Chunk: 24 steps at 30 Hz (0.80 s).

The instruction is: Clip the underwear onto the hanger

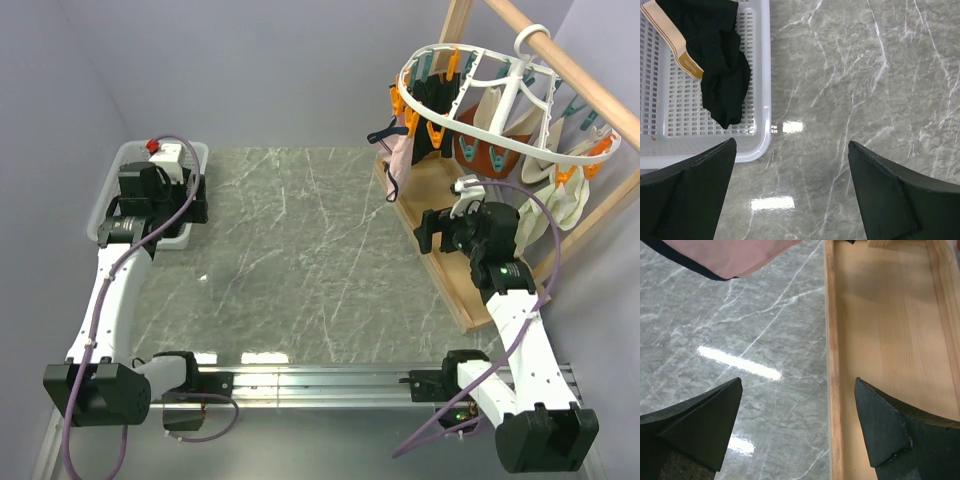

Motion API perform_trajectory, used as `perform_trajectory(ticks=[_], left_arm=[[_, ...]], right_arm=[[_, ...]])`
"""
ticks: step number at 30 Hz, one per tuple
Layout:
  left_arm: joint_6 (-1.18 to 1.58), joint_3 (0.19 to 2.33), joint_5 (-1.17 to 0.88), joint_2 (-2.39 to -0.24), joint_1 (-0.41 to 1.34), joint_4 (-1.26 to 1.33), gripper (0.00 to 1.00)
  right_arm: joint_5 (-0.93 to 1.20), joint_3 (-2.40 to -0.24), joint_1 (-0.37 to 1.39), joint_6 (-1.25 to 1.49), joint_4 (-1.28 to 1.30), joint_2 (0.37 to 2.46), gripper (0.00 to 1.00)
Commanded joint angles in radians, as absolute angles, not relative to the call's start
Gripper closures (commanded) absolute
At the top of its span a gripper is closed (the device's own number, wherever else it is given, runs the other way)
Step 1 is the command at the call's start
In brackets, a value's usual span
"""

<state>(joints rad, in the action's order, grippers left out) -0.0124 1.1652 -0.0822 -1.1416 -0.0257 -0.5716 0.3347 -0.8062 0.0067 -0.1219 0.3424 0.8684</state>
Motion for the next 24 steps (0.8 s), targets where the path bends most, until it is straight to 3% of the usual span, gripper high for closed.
perform_trajectory(ticks=[1,11,21,24], left_arm=[[-0.031,1.189,-0.095,-1.150,-0.031,-0.568,0.01],[0.129,1.603,-0.135,-1.566,-0.155,-0.701,0.01],[0.192,2.262,-0.135,-2.130,-0.319,-0.891,0.01],[0.187,2.270,-0.114,-2.190,-0.337,-0.827,0.01]], right_arm=[[0.345,-0.874,0.012,-0.149,0.344,0.899,0.00],[0.305,-0.922,0.028,-0.181,0.370,1.005,0.00],[0.199,-0.946,0.048,-0.089,0.362,1.097,0.00],[0.206,-0.963,0.052,-0.107,0.380,1.115,0.00]])
